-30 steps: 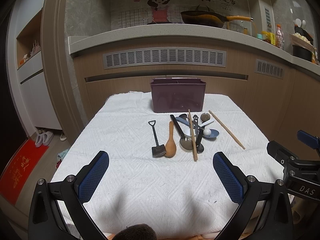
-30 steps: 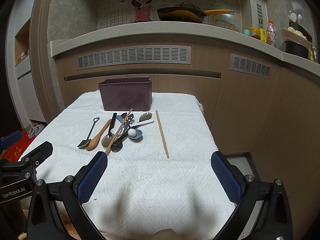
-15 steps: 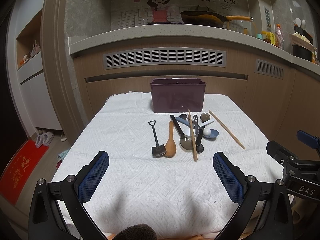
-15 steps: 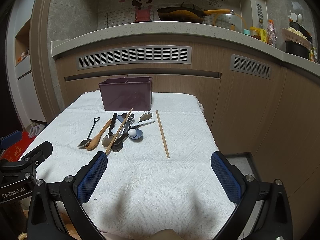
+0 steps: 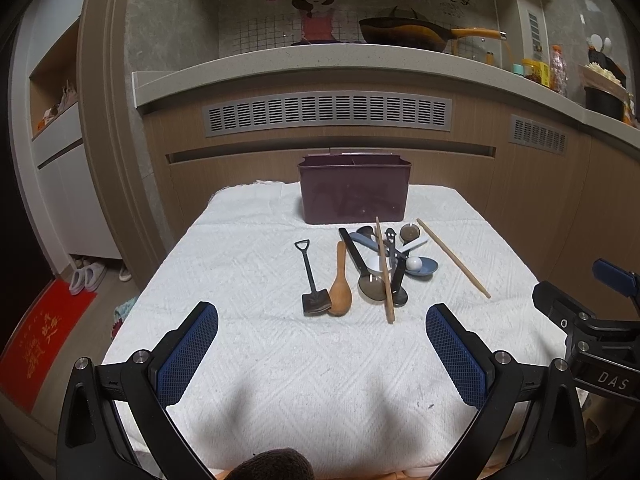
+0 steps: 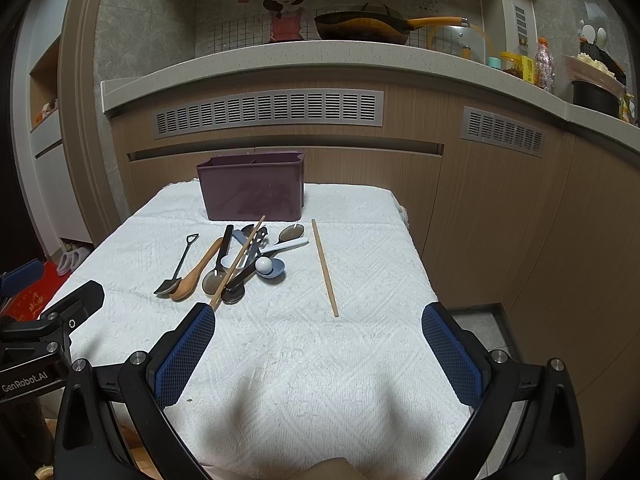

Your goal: Organize utensils

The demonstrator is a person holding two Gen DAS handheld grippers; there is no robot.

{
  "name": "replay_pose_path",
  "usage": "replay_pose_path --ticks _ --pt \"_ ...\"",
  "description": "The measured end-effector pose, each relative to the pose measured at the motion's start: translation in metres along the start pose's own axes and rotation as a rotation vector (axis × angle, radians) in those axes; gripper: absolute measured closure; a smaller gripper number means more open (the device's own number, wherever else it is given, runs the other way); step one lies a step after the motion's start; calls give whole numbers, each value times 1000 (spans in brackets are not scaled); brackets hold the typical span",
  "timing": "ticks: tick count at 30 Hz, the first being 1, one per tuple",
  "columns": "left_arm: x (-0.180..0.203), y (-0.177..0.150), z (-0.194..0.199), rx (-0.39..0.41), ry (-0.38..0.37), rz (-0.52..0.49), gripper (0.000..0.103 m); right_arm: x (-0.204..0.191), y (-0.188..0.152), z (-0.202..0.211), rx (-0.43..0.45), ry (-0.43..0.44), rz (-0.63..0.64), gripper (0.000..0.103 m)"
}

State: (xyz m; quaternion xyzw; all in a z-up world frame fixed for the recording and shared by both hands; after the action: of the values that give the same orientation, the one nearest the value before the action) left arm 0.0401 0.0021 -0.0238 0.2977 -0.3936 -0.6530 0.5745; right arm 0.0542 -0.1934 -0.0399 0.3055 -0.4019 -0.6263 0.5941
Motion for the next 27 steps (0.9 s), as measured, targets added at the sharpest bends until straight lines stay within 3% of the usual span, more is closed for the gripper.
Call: replay_pose_path --ticks 15,27 --pt "-4 16 -35 -63 -28 1 0 4 13 -31 -29 -17 7 0" --pt "-18 52 -83 -75 -34 -21 0 4 44 -75 -32 -29 22 1"
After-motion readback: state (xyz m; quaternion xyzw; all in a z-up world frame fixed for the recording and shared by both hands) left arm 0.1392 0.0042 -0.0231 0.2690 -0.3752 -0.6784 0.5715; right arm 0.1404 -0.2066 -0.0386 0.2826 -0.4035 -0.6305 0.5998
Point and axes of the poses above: each gripper's, at about its wrist camera, not at the fingertips, and z roughly against the way its jaws point, x to its right, y to its top, the point moved 4 cm from there along -z, roughly the way its jaws point, and after that the axes turned 10 degrees about -y, right-handed, at the moved point
